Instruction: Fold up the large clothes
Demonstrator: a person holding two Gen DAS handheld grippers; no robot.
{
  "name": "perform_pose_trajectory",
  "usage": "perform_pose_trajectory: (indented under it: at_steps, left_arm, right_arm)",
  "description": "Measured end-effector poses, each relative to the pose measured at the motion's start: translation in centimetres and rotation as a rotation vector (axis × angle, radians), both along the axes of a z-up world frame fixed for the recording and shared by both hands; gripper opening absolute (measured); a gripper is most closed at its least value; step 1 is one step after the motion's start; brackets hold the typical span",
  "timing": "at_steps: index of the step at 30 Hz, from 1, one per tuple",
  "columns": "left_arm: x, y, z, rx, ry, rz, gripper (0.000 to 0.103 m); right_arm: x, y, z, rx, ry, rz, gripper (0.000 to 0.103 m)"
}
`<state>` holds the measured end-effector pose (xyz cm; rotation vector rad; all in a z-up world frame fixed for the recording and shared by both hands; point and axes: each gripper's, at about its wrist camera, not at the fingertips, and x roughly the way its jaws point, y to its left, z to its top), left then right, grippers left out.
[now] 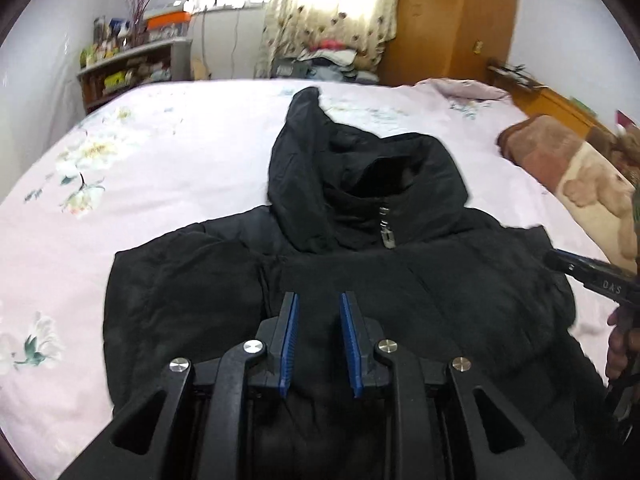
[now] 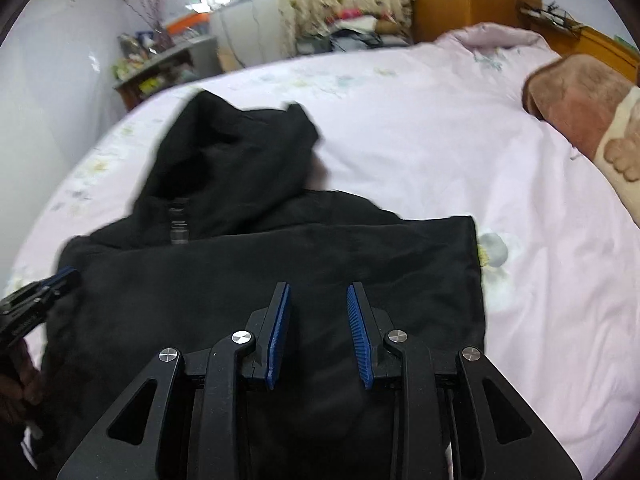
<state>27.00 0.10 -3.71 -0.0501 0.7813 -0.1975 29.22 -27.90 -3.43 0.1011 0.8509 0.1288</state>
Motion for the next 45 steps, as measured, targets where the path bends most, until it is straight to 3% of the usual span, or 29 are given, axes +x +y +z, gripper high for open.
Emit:
perform_pose_trajectory:
  at_steps: [2,6,13,15,16,17,20,26,32,37,39,41,43,45]
  left_arm:
    - [-0.7,0.0,-1.4,0.002,0.045,-0.004,0.024]
    - [-0.2,0.2,-3.9,0.002,0.121,0.019,0.024]
    - [-0.7,0.3,-1.3,-0.004,0.121,-0.012,0.024]
    - [-0.3,0.4,0.1,-0.023,0.101,-0.021,0.026]
    - [0.1,0.5,0.8,-0.038,0.089,-0.025,0.031]
    - [0.7,0.6,1.6,-0.05,0.075,-0.025,0.039]
    - [3.6,0.5,3.5,-0.053,0.043,-0.015,0.051]
    - [11.4,0.8,4.9,-0.057,0.043,0.01,0.062]
    - [19.1,1.6,2.8,-0.069,0.128,0.069,0.064]
    - [22.2,1.7,0.3,-0.108,0.155,0.094,0.063]
    - [23.2,1.2,-0.6,-0.105,0.167,0.08,0.051]
    - [24.0,0.5,-1.4,-0.1,0.183,0.053,0.007]
    - [24.0,0.1,-1.4,-0.093,0.173,0.036,0.002]
    - [22.9,0.3,-0.5,-0.095,0.126,0.026,0.001]
  right_arm:
    - [-0.9,1.3,-0.3,0.008,0.009,0.031,0.029]
    - [-0.6,3.6,-3.9,-0.034,0.101,0.068,0.03]
    - [-0.1,3.3,-1.9,-0.015,0.1,0.061,0.032]
    - [0.2,3.1,-0.7,0.009,0.076,0.067,0.038]
    - [0.5,3.1,-0.2,0.022,0.067,0.067,0.041]
    - [0.9,3.0,0.2,0.036,0.06,0.07,0.042]
    - [3.1,3.3,1.3,0.035,0.041,0.075,0.042]
    - [9.2,3.4,3.1,0.064,0.011,0.082,0.042]
    - [17.3,3.6,2.4,0.076,0.039,0.045,0.042]
    - [23.0,3.6,0.3,0.091,0.097,0.005,0.042]
    - [25.0,3.9,-1.1,0.063,0.137,-0.018,0.042]
    - [26.0,4.2,-2.0,0.051,0.172,-0.016,0.042]
    - [25.9,4.5,-1.8,0.042,0.162,-0.016,0.009]
    - [24.1,4.9,-0.2,0.075,0.097,0.013,0.008]
